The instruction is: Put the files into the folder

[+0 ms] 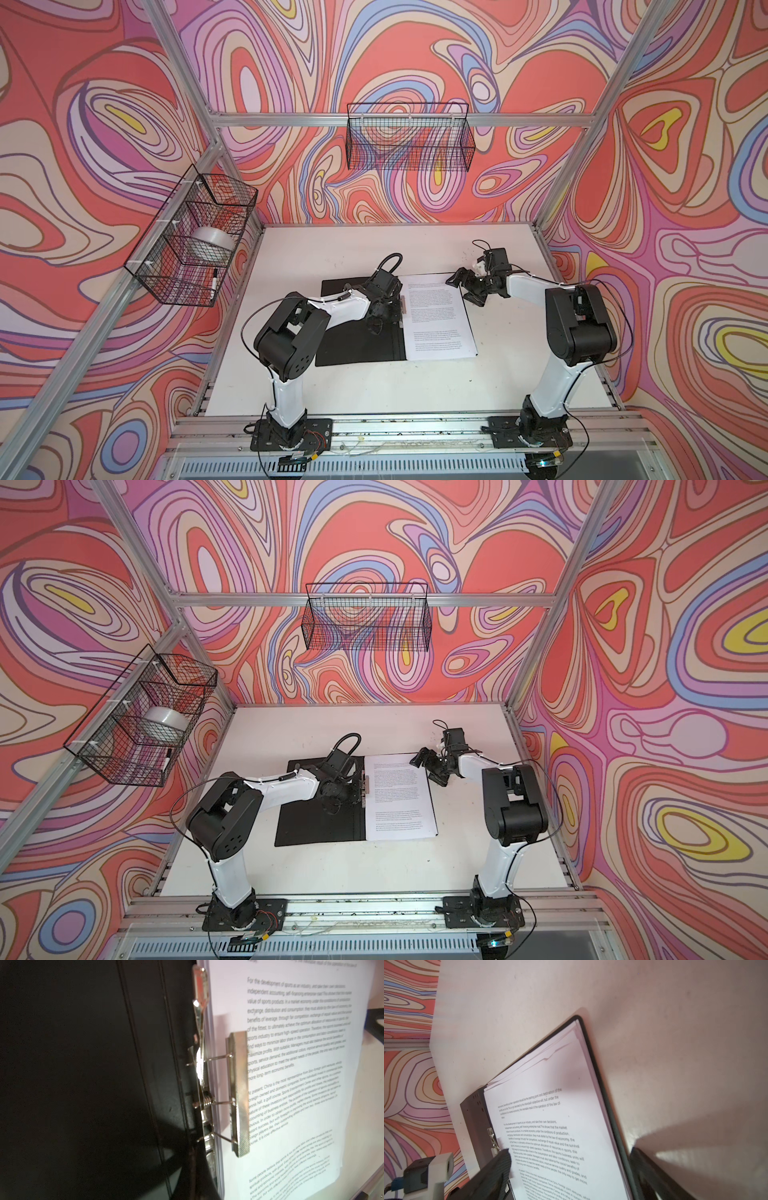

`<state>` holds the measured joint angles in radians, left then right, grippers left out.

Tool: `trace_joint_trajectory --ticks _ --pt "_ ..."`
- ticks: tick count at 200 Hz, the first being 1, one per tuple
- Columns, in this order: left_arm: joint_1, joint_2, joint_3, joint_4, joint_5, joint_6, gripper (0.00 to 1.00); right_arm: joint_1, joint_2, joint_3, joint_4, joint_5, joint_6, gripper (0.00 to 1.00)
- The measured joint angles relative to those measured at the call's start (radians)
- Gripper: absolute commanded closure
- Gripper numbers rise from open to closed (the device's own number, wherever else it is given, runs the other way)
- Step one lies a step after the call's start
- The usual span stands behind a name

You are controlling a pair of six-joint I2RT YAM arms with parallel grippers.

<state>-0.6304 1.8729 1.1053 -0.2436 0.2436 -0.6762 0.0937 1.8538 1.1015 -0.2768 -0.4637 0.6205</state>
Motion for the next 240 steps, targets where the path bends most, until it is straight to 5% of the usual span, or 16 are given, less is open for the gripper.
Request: trace_joint_trajectory --ticks 39,66,111,148,240 --pt "0.003 -0.001 0.006 -0.019 0.011 -0.024 1.0 -0.003 -0.002 0.053 -0.074 0.076 -0.04 0.09" --pt "0.029 -0.018 0.004 -0.039 0.056 -0.035 0.99 0.003 -0.036 0.066 -0.109 0.11 -0.068 0.22" --pt "0.115 -0.107 -0.029 -0.047 0.134 -0.058 0.98 0.105 -0.092 0.105 -0.151 0.111 -0.108 0.73" --pt "0.212 -0.098 -0.02 -0.037 0.196 -0.057 0.96 0.24 -0.076 0.145 -0.177 0.08 -0.125 0.93" --pt "0.245 0.166 0.175 0.035 0.341 -0.05 0.95 0.336 0.112 0.231 -0.244 0.07 -0.138 1.0"
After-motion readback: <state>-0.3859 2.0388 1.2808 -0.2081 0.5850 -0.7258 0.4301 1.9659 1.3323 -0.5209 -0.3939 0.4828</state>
